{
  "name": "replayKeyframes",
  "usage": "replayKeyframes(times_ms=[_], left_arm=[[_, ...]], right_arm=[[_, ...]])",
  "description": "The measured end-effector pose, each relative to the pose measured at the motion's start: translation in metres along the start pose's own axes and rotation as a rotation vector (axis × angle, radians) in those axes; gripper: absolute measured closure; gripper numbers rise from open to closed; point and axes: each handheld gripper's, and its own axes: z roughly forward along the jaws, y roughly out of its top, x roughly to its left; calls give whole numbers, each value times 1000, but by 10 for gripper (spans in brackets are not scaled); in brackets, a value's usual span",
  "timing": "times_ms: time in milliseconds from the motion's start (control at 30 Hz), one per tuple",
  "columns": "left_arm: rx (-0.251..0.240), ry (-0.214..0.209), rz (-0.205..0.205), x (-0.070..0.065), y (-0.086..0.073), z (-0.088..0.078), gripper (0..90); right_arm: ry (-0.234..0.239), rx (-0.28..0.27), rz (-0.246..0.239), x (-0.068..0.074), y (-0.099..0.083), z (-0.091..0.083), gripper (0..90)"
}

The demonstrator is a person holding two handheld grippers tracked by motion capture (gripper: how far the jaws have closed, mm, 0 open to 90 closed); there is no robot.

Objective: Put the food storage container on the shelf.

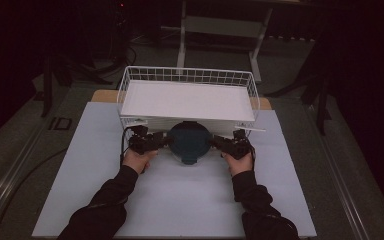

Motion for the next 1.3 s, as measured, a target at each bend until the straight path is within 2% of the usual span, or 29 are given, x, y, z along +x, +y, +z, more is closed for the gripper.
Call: replayKeyframes(times_ms=[67, 133, 200, 267, 300, 367, 433, 500, 633, 800, 900, 967, 1033, 1133, 1300], left_arm=[[7, -3, -4, -1, 0, -1, 369], [12, -29, 9, -1, -1, -4, 348], [21, -57, 45, -2, -2, -7, 291], [24, -74, 52, -4, -5, -10, 250], [28, -82, 61, -5, -5, -12, 213], [18, -82, 61, -9, -8, -18, 164], [34, -101, 66, -15, -9, -24, 102], [64, -120, 108, -21, -11, -28, 13], [68, -157, 159, -36, -15, -41, 4], [47, -194, 169, -49, -24, -55, 4], [47, -190, 186, -54, -30, -60, 4], [44, -183, 196, -55, -33, -61, 4], [39, -178, 188, -55, -35, -63, 4], [38, -165, 195, -55, -38, -64, 4], [27, -156, 196, -54, -40, -66, 4]], right_arm=[[-3, -4, -5, 0, 0, 0, 479], [-12, -9, -38, 3, -1, -1, 476], [-24, -9, -66, 7, -2, -2, 452], [-27, 0, -59, 13, -2, -6, 442], [-31, -8, -94, 15, -2, -7, 430], [-42, -14, -122, 20, -2, -10, 414], [-35, -12, -135, 26, -2, -14, 414], [-33, -12, -143, 32, -3, -18, 416], [-3, -12, -150, 47, -7, -26, 445], [31, 12, -163, 66, -15, -31, 551], [50, 49, -178, 76, -24, -30, 669], [64, 74, -176, 81, -31, -29, 794], [90, 98, -173, 85, -37, -26, 888], [109, 138, -188, 91, -44, -19, 897], [88, 184, -214, 93, -51, -5, 898]])
